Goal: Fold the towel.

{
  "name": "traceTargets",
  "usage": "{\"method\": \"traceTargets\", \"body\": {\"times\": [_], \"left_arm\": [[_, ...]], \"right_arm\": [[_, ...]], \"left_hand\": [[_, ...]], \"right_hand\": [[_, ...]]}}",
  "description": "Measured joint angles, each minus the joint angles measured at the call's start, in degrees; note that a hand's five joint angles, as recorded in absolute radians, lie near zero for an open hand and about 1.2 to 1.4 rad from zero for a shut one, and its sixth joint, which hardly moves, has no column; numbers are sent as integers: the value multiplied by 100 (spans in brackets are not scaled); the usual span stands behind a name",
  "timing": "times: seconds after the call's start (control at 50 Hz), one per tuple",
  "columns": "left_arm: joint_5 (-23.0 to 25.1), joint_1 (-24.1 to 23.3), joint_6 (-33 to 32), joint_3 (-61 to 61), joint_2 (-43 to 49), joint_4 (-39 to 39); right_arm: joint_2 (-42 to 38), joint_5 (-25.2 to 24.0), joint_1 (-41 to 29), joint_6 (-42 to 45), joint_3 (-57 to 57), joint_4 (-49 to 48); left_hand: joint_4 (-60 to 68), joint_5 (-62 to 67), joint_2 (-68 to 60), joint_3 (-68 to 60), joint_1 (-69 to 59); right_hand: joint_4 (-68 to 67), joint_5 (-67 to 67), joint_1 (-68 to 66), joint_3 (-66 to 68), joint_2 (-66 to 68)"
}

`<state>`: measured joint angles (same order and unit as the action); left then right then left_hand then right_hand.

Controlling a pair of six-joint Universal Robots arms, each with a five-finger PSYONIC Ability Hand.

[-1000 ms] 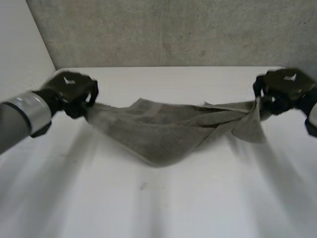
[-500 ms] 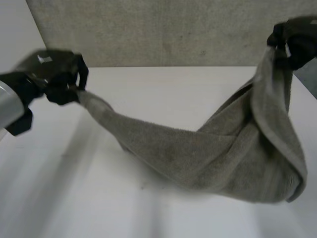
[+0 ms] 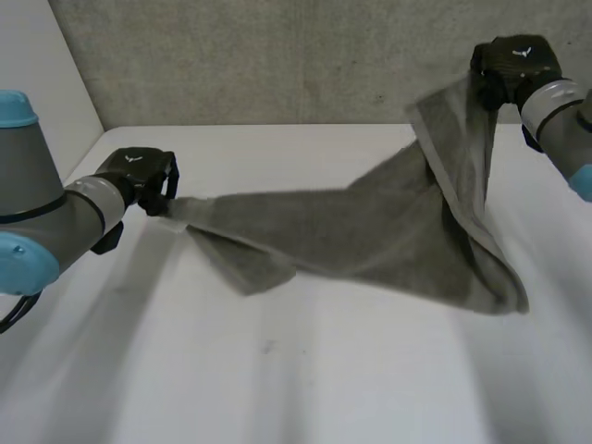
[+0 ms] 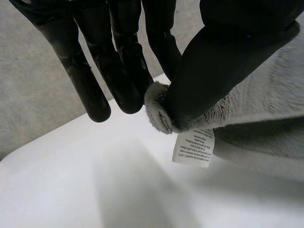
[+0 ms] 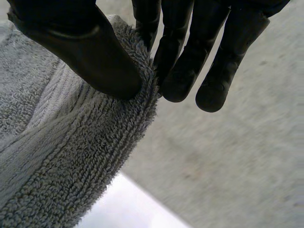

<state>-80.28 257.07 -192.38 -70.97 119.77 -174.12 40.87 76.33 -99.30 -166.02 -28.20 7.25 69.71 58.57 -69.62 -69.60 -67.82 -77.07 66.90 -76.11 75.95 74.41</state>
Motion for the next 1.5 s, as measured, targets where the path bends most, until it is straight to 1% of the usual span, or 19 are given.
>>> {"method": "traceTargets", "body": {"times": [0.04,0.08,0.12,0.14,0.16,0.18,0.2,0.38,0.46,0.54,0.66,0.68,0.76,0.8,0.84,0.94,1.06,1.18,1.5], "left_arm": [[-62,-26,0,52,62,-29],[-127,-78,1,91,143,-60],[-155,-115,3,99,188,-74],[-168,-143,4,95,217,-81],[-173,-154,4,93,227,-84],[-179,-174,5,85,244,-88],[-181,-191,5,74,258,-90],[-166,-230,7,12,303,-90],[-164,-229,7,0,307,-89],[-163,-228,7,-20,304,-88],[-151,-227,0,-110,276,-92],[-150,-227,-2,-120,273,-93],[-146,-227,-8,-166,260,-95],[-145,-227,-9,-176,257,-95],[-143,-227,-10,-184,255,-96],[-139,-227,-13,-183,238,-96],[-136,-225,-8,-170,167,-95],[-136,-224,5,-173,63,-94],[-130,-227,11,-212,15,-90]], "right_arm": [[-88,68,-8,8,77,-165],[-218,123,-15,29,167,-286],[-306,148,-18,56,214,-305],[-344,156,-23,81,230,-286],[-356,159,-27,99,228,-255],[-368,161,-36,141,215,-179],[-359,161,-46,191,187,-73],[143,102,-48,527,-417,971],[562,27,-23,686,-1055,1320],[1055,-84,-9,989,-2002,1403],[1813,-347,22,1445,-3803,1052],[1864,-370,29,1467,-3941,1003],[2226,-582,138,1586,-4966,533],[2319,-657,184,1610,-5251,369],[2407,-785,255,1654,-5664,113],[2379,-989,376,1818,-6309,-413],[2062,-1026,493,2114,-6540,-849],[1762,-1005,576,2356,-6423,-1139],[1297,-979,705,2426,-5708,-1205]], "left_hand": [[0,0,0,0,0],[0,0,0,0,0],[0,0,0,0,0],[0,0,0,0,0],[0,0,0,0,0],[0,0,0,0,0],[1,0,0,0,0],[1,0,0,0,0],[0,1,0,0,0],[1,1,0,0,0],[1,1,-1,0,0],[1,1,-1,0,0],[1,1,-1,-3,0],[1,1,-4,-9,0],[1,1,-6,-9,0],[1,1,-6,-9,0],[0,2,-6,-9,0],[0,3,-6,-9,0],[0,17,-6,-9,0]], "right_hand": [[252,-267,248,-244,-248],[2360,-2454,2507,-2461,-2542],[4022,-4249,4089,-4017,-4126],[5090,-5382,5226,-5081,-5241],[5361,-5647,5389,-5345,-5385],[6001,-6225,5913,-5938,-5826],[6173,-6330,6076,-6105,-5966],[6219,-6331,6250,-6181,-6012],[6219,-6331,6251,-6181,-6012],[6219,-6331,6256,-6181,-6011],[6218,-6316,6229,-6178,-6008],[6194,-6290,6180,-6147,-5983],[5656,-5564,5544,-5534,-5428],[5468,-5359,5345,-5355,-5284],[4838,-4756,4754,-4704,-4597],[4783,-4843,4754,-4675,-4520],[4788,-4871,4750,-4674,-4519],[4787,-4814,4738,-4674,-4516],[4658,-4562,4519,-4542,-4505]]}}
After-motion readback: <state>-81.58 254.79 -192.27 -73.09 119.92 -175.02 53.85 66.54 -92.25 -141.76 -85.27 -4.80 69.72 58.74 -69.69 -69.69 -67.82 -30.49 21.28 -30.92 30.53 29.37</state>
